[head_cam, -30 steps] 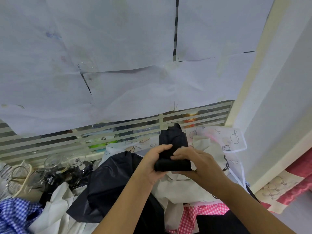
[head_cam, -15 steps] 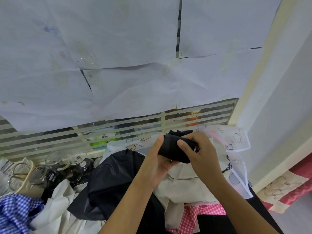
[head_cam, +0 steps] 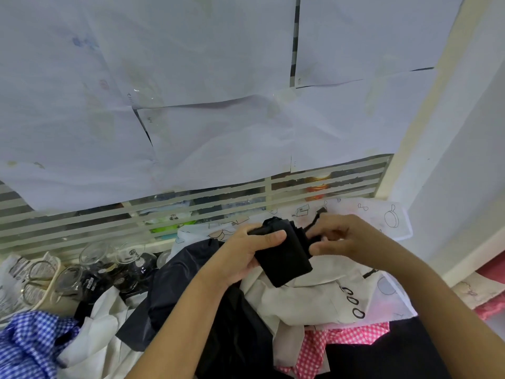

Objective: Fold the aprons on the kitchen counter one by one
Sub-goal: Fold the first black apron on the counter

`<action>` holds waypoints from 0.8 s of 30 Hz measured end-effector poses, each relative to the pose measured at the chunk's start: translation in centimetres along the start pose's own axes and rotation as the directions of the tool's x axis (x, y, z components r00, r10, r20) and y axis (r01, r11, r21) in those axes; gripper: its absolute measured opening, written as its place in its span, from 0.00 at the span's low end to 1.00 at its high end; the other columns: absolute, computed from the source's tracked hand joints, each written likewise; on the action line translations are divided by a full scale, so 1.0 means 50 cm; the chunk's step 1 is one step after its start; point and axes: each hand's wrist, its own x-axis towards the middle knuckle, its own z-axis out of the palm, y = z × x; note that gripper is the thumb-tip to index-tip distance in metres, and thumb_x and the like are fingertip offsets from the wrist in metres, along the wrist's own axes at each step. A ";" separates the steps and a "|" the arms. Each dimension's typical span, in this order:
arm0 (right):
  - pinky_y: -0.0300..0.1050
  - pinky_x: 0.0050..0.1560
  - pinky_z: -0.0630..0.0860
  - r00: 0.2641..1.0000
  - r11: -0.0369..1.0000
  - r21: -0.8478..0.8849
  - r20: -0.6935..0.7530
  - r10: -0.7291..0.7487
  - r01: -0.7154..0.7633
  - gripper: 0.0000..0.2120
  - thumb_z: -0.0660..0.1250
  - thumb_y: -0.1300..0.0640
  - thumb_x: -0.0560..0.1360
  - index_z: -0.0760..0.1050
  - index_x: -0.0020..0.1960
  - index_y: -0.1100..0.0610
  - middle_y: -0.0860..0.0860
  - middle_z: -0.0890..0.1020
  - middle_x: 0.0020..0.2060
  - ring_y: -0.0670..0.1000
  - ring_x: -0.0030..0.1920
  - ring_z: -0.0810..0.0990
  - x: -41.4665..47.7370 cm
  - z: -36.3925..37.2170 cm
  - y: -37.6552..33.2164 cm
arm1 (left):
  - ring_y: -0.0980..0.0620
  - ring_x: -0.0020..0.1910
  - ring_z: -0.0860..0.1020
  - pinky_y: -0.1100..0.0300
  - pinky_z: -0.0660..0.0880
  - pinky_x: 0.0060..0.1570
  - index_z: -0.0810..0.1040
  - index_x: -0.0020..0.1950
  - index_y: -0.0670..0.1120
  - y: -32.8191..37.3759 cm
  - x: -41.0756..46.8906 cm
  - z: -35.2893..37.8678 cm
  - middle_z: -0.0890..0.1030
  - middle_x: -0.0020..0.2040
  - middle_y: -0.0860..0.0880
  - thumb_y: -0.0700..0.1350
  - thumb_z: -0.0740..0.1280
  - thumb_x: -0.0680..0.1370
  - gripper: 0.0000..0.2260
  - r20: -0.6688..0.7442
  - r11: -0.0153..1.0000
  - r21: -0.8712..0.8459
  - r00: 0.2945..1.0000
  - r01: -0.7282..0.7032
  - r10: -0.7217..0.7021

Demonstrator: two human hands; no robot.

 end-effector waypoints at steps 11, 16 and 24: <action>0.44 0.36 0.63 0.896 0.992 0.006 0.431 0.108 -0.123 0.20 0.69 0.49 0.75 0.66 0.31 0.58 0.51 0.65 0.26 0.52 0.29 0.64 0.034 -0.045 -0.030 | 0.49 0.50 0.82 0.58 0.80 0.50 0.78 0.55 0.42 0.034 -0.009 -0.030 0.83 0.48 0.46 0.43 0.72 0.71 0.14 0.098 0.991 0.077 0.988 0.113 -0.121; 0.46 0.45 0.76 0.890 0.890 0.331 0.429 0.155 -0.314 0.14 0.70 0.51 0.74 0.73 0.35 0.57 0.55 0.74 0.29 0.55 0.35 0.74 0.047 -0.045 -0.015 | 0.50 0.51 0.82 0.55 0.78 0.54 0.77 0.56 0.43 0.043 -0.011 -0.036 0.83 0.52 0.45 0.49 0.72 0.74 0.14 -0.031 0.841 0.527 0.992 0.121 -0.124; 0.38 0.35 0.76 0.983 0.757 -0.652 -0.107 -0.150 0.045 0.02 0.71 0.57 0.73 0.79 0.45 0.52 0.45 0.79 0.36 0.44 0.33 0.77 0.047 0.128 -0.006 | 0.48 0.43 0.82 0.51 0.82 0.43 0.77 0.52 0.42 -0.034 0.041 -0.011 0.81 0.47 0.43 0.44 0.65 0.80 0.06 -0.315 0.953 0.207 0.937 0.223 -0.151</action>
